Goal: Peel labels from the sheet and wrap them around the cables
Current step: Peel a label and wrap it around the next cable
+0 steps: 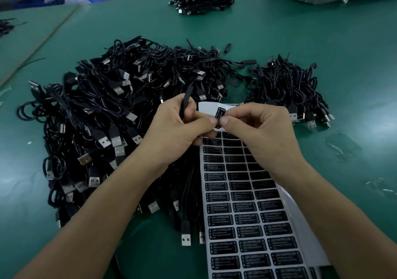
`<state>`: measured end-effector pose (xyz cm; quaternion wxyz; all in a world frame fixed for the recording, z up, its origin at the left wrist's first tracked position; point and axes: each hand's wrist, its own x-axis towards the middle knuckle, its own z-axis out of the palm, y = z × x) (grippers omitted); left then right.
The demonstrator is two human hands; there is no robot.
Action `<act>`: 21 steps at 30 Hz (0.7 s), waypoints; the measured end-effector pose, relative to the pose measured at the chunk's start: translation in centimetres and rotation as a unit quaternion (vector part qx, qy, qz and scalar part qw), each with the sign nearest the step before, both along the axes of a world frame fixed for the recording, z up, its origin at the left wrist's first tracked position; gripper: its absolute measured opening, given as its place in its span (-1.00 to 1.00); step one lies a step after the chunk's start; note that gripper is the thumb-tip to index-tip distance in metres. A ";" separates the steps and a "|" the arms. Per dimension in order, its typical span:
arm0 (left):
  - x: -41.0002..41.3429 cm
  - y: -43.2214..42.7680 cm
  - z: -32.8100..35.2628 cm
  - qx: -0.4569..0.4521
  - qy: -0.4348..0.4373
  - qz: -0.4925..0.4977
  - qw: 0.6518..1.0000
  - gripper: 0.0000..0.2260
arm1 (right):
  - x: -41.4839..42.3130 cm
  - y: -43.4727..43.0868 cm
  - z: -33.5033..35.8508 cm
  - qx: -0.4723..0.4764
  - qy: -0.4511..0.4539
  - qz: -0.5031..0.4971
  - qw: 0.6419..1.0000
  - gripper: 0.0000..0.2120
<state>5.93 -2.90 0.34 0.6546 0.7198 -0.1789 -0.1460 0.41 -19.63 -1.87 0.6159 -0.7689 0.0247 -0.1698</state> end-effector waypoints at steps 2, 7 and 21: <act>-0.1 -0.1 0.0 0.004 -0.002 -0.003 1.000 -0.63 | 0.1 0.0 -0.1 -0.013 0.002 -0.006 1.000 -0.87; -0.3 -0.4 -0.1 0.012 -0.009 0.009 1.000 -0.81 | 0.0 0.3 -0.2 -0.001 0.008 -0.032 0.999 -0.84; 0.1 -0.1 -0.7 0.103 -0.141 0.009 0.985 -0.79 | -0.2 0.6 0.8 0.248 -0.007 0.077 0.966 -0.86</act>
